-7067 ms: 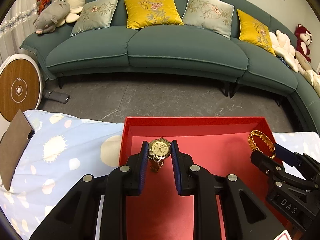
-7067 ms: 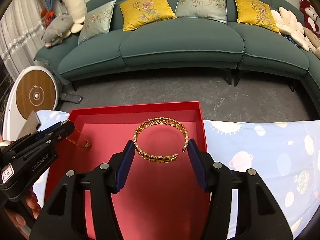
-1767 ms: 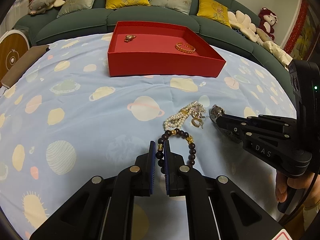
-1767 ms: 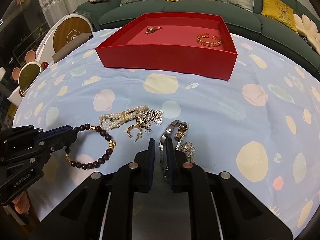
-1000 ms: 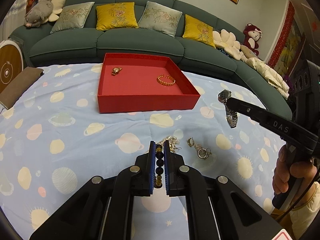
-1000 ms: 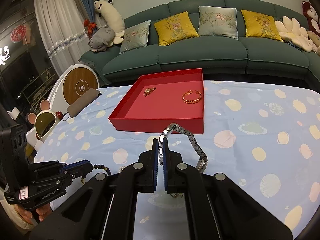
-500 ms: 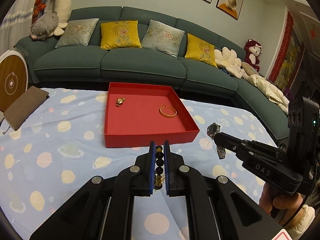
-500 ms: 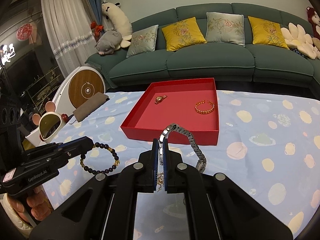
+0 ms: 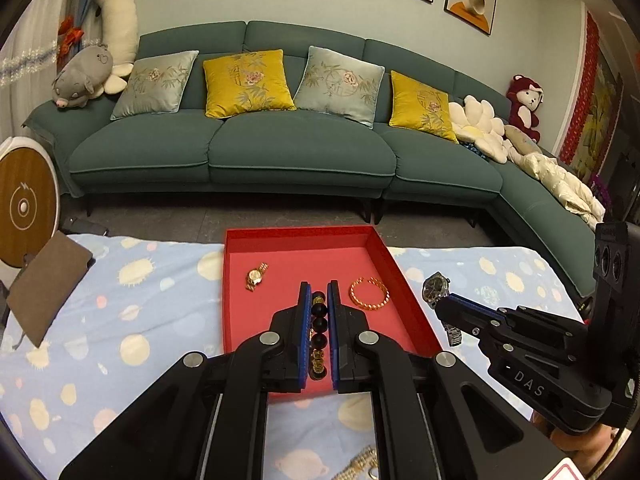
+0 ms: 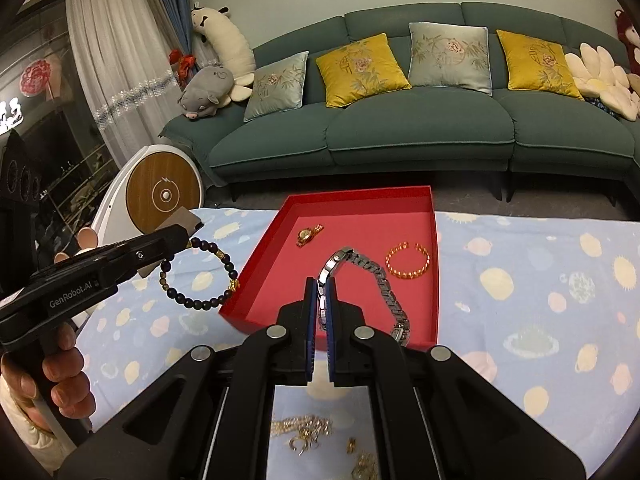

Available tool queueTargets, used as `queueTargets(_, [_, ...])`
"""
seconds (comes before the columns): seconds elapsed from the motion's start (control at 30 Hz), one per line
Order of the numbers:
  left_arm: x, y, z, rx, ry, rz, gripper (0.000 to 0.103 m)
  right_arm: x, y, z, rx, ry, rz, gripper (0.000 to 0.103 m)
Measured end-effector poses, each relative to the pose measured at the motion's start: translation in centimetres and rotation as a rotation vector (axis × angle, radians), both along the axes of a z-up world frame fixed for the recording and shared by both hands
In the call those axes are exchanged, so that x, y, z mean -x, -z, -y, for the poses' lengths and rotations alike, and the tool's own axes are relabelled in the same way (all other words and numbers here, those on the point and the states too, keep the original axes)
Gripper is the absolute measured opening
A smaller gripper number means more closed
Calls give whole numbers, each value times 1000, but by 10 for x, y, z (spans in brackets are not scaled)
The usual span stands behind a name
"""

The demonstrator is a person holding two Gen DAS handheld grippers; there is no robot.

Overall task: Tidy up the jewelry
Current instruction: 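Lift the bead bracelet with the left gripper while the right lifts the silver watch, then lower the bracelet and silver watch into the red box and open both grippers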

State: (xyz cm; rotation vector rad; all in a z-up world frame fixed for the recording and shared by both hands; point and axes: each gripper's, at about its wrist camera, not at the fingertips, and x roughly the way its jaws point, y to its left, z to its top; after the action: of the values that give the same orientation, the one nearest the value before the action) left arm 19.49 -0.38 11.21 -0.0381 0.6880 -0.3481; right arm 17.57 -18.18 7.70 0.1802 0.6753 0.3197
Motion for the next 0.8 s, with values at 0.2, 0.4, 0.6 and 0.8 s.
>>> queueTargets(0.2, [-59,10,6,18,-13,-37,5,-64,5,-1,-10,9,-30,3])
queueTargets(0.4, [-103,34,15,-11,-28,-63,5,-114,28,-4,-4,22,-92,3])
queueTargets(0.6, [-127,61,19,-20,-34,-124,5,-144,52,-9,17,25,-147,4])
queueTargets(0.8, [-132,82,23,-52,-40,-160,6,-157,66,-17,43,10,-176,6])
